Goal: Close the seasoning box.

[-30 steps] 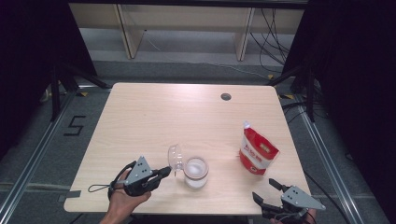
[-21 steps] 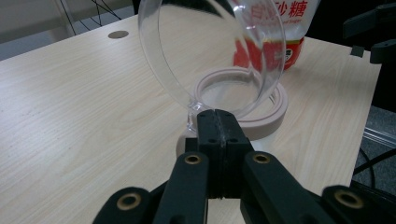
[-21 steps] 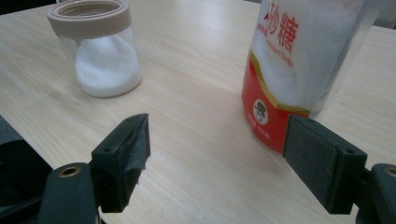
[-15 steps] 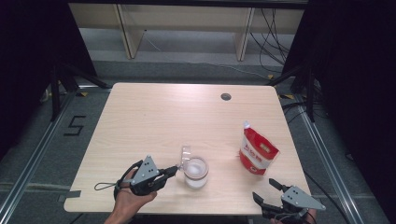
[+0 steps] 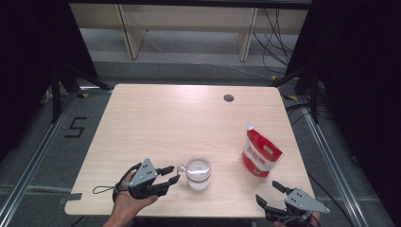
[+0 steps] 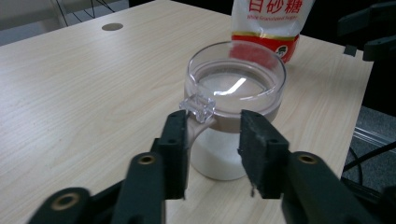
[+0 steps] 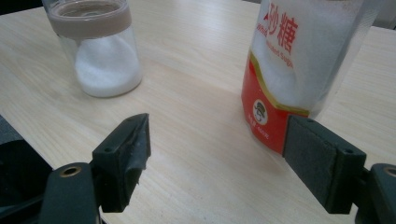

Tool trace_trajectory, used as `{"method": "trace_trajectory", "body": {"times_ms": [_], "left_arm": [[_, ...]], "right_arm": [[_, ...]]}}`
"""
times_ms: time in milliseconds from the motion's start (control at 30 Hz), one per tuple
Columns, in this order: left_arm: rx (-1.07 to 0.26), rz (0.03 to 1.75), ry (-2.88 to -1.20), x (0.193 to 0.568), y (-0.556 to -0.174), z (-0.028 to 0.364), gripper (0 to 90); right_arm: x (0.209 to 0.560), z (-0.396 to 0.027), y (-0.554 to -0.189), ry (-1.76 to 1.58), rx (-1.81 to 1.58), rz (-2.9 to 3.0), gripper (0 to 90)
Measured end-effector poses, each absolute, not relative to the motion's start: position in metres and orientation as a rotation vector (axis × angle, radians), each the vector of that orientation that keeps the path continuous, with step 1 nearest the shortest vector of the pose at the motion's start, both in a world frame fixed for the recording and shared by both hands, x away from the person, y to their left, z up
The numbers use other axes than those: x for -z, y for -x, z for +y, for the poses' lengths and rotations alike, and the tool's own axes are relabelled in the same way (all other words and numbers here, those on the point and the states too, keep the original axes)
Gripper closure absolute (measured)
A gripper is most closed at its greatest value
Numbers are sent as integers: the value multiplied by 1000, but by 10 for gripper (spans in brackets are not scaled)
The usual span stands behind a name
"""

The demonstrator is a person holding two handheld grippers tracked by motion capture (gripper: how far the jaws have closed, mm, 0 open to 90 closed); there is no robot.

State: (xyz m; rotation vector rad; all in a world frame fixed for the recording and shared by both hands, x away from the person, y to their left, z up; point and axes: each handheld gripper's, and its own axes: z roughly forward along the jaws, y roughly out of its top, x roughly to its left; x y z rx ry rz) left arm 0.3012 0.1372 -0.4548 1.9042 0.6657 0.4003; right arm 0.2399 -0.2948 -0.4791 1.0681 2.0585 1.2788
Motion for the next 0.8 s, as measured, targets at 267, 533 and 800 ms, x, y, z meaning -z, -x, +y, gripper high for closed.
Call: {"method": "trace_trajectory", "body": {"times_ms": [267, 533, 800], "left_arm": [[-358, 742, -1884, 466, -297, 147, 342], [-346, 741, -1905, 471, -287, 158, 277], [-343, 741, -1934, 475, -282, 161, 256]], "right_arm": [[479, -295, -240, -1069, -1282, 2056, 247], [480, -294, -240, -1068, -1277, 2061, 247], [479, -294, -239, -1074, -1282, 2067, 246]]}}
